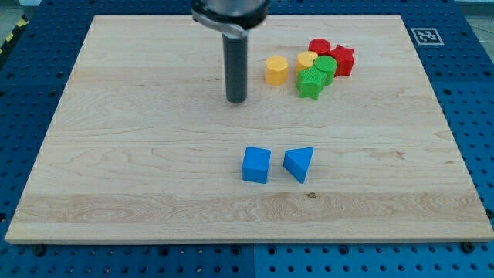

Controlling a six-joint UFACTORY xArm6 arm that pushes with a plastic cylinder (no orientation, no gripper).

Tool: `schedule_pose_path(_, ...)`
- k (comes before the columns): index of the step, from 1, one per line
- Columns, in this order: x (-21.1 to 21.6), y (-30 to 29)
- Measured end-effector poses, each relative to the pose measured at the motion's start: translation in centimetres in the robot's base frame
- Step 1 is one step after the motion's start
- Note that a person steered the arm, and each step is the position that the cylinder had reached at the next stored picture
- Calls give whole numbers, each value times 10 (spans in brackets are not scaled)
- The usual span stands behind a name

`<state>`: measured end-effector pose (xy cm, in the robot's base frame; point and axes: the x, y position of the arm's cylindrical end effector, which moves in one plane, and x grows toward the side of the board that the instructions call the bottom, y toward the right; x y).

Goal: Move the yellow hexagon into the green star

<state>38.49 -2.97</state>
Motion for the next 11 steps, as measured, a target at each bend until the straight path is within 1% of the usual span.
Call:
schedule_pose_path(1,-46,3)
schedule_pose_path(2,-80,6)
schedule_pose_path(3,-82,10)
schedule_pose_path(5,-63,20)
schedule_pose_path(6,-63,47)
schedule_pose_path(9,-40,51)
schedule_pose_path(11,-40,62)
